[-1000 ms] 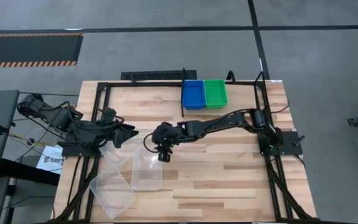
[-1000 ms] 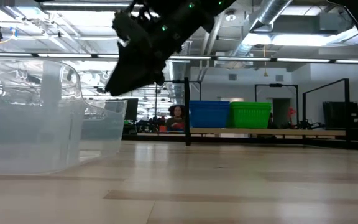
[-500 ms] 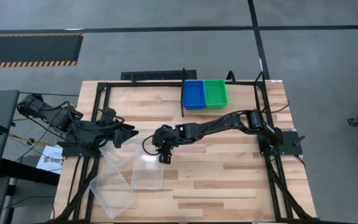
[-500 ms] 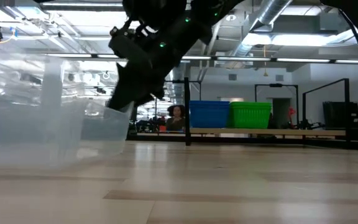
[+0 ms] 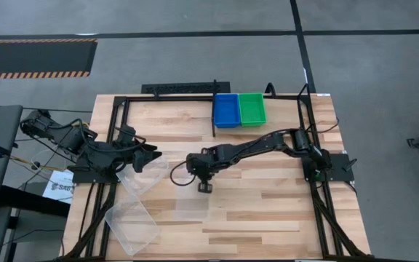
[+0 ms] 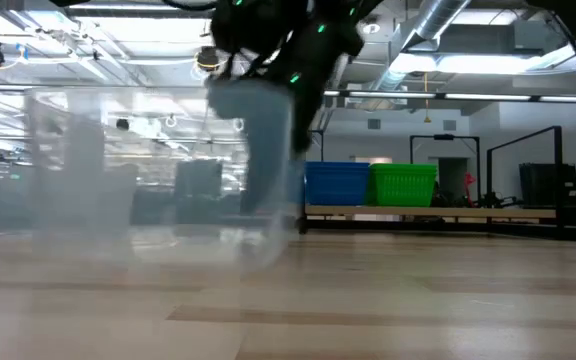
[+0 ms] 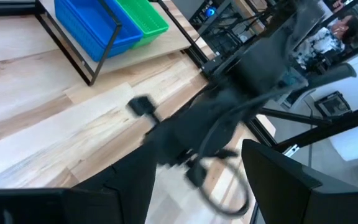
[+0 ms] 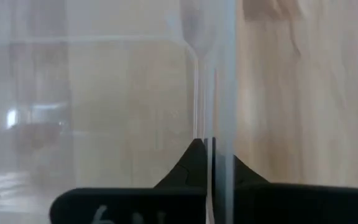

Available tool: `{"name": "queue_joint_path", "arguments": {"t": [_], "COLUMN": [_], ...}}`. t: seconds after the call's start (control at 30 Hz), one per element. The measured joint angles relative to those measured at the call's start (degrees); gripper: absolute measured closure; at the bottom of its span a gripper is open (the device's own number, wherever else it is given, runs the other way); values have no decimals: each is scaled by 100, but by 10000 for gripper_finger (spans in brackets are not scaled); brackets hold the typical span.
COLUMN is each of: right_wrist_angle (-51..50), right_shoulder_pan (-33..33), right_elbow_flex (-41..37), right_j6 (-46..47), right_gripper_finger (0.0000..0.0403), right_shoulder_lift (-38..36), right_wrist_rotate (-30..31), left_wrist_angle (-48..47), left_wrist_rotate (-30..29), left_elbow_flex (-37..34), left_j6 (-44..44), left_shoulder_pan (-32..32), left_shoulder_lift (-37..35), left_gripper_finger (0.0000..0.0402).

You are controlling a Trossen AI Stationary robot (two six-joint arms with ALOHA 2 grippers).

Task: Stack baskets on shelf by color
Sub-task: Put the right transparent bin on the shelf

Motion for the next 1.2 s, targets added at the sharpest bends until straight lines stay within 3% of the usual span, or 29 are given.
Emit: {"name": "queue_joint_path", "arguments": {"t": [0.2, 0.37, 0.5, 0.73, 0.93, 1.2], "right_wrist_angle": [-1289, -2103, -2713, -3642, -3785, -3388], "right_shoulder_pan": [-126, -597, -1280, -2963, -4619, -5942], "right_elbow_flex": [0, -190, -688, -1213, -1211, -1209], "right_j6": [-669, -1206, -1716, -3678, -5885, -5885], "right_gripper_finger": [400, 401, 401, 402, 402, 402], "right_shoulder_lift": [-1048, -2179, -3195, -4525, -4793, -4109], "right_wrist_rotate": [-76, -89, -32, 99, 375, 600], "left_wrist_angle": [-3, -3, -19, -119, -126, -173], "left_wrist_rotate": [-2, -28, -85, -579, -1108, -1282], "left_elbow_flex": [0, 0, 0, 0, 0, 0], "left_j6": [19, 46, 50, 52, 51, 21], "left_shoulder_pan": [0, 0, 0, 0, 2, 2], "left_shoulder_lift": [-2, -2, 0, 0, -1, -2], "left_gripper_finger": [178, 178, 178, 178, 178, 178]}}
